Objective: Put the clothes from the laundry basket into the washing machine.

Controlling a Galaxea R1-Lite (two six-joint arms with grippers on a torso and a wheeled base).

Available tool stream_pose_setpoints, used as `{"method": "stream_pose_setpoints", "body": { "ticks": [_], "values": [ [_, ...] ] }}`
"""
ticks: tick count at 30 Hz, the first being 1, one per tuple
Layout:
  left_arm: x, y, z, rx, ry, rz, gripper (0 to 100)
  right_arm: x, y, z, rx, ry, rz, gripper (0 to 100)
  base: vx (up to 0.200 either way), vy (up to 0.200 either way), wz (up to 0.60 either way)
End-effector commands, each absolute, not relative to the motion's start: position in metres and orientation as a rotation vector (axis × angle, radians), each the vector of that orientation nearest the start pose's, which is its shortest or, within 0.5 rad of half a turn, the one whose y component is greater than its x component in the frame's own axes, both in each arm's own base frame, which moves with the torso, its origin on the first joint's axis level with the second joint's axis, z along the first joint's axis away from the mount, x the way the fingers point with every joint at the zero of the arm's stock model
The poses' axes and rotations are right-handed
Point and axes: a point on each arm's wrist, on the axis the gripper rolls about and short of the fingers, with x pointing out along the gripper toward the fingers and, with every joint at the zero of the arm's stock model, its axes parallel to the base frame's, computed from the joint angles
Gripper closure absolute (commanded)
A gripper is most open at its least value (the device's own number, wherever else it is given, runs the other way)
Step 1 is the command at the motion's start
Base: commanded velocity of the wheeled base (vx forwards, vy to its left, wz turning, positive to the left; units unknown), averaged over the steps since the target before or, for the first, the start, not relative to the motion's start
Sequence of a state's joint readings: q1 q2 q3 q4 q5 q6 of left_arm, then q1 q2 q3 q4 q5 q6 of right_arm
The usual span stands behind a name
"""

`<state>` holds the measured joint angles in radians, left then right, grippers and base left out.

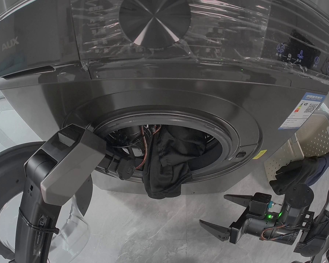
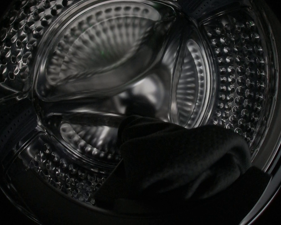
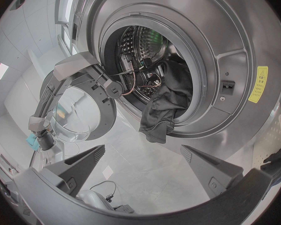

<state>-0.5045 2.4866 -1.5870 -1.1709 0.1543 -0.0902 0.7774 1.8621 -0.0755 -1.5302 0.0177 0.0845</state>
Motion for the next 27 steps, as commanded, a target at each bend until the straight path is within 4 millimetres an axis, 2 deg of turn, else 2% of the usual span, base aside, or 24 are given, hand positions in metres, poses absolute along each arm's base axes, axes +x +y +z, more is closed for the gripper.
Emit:
{"method": "stream_pose_setpoints", "body": {
  "ticks": [1,2,8,12,13,14,17,18,25,26,27],
  "values": [
    [0.436,-0.239,0.121,-0.183,-0.209,-0.357,100,0.158,0.156,0.074,-0.018,0.277,0.78,0,0.0,0.0,0.0],
    [0.433,-0.238,0.122,-0.181,-0.194,-0.358,0,0.158,0.156,0.074,-0.018,0.277,0.779,0,0.0,0.0,0.0],
    [0.422,-0.24,0.125,-0.209,-0.158,-0.377,0,0.158,0.156,0.074,-0.018,0.277,0.777,0,0.0,0.0,0.0],
    [0.4,-0.249,0.122,-0.208,-0.042,-0.422,0,0.159,0.155,0.074,-0.018,0.279,0.776,0,0.0,0.0,0.0],
    [0.4,-0.249,0.122,-0.208,-0.042,-0.422,0,0.159,0.155,0.074,-0.018,0.279,0.776,0,0.0,0.0,0.0],
    [0.39,-0.248,0.116,-0.19,0.043,-0.439,0,0.158,0.156,0.074,-0.018,0.279,0.779,0,0.0,0.0,0.0],
    [0.384,-0.249,0.106,-0.169,0.107,-0.463,0,0.158,0.156,0.074,-0.017,0.279,0.778,0,0.0,0.0,0.0],
    [0.379,-0.247,0.091,-0.15,0.167,-0.484,0,0.158,0.156,0.074,-0.018,0.277,0.779,0,0.0,0.0,0.0],
    [0.38,-0.245,0.06,-0.12,0.245,-0.479,0,0.159,0.156,0.075,-0.017,0.276,0.779,0,0.0,0.0,0.0],
    [0.381,-0.245,0.058,-0.117,0.251,-0.475,100,0.158,0.156,0.075,-0.017,0.276,0.78,0,0.0,0.0,0.0],
    [0.383,-0.244,0.056,-0.117,0.252,-0.473,100,0.159,0.156,0.075,-0.015,0.275,0.78,0,0.0,0.0,0.0]
  ]
}}
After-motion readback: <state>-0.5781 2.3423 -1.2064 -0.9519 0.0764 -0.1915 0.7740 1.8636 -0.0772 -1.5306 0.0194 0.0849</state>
